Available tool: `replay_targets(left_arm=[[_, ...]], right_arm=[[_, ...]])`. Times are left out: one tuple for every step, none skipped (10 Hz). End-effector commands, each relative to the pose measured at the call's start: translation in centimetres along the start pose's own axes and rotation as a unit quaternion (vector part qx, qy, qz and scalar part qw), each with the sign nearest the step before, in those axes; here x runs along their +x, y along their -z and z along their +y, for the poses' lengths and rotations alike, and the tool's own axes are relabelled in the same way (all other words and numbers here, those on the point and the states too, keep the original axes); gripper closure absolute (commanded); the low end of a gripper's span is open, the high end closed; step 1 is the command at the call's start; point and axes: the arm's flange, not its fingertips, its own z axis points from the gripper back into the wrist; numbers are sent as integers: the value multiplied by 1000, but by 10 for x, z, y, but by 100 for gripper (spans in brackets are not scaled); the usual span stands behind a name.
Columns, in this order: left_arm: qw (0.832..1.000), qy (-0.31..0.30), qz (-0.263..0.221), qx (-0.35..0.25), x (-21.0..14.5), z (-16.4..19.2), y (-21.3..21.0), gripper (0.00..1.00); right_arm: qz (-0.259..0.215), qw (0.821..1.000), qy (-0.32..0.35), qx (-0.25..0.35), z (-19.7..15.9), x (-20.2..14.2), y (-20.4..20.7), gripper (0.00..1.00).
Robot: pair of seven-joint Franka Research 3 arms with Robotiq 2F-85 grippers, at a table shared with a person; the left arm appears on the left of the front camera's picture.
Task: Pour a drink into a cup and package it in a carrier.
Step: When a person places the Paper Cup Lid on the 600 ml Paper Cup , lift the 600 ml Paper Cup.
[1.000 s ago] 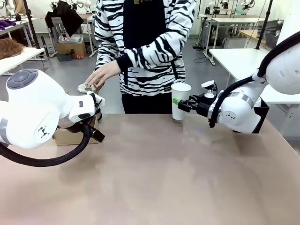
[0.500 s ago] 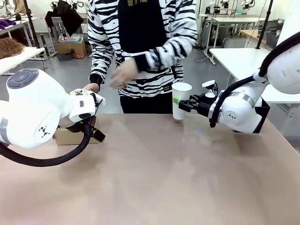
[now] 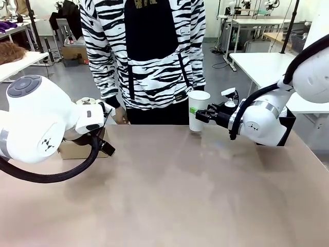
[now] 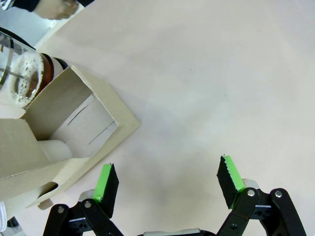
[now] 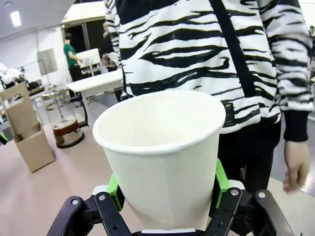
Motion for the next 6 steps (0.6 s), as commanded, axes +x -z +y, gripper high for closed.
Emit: replay_targets(left_arm=[[1000,0,-1,-1,0,0,0,0],[1000,0,-1,-1,0,0,0,0],[1000,0,-1,-1,0,0,0,0],[1000,0,-1,-1,0,0,0,0],[1000,0,-1,-1,0,0,0,0],[1000,0,-1,-1,0,0,0,0]], right_arm=[[2,1000,-3,1,0,1,2,20],[2,1000,-3,1,0,1,2,20],[2,1000,-3,1,0,1,2,20],[2,1000,-3,1,0,1,2,20],[2,1000,-3,1,0,1,2,20],[2,1000,-3,1,0,1,2,20]])
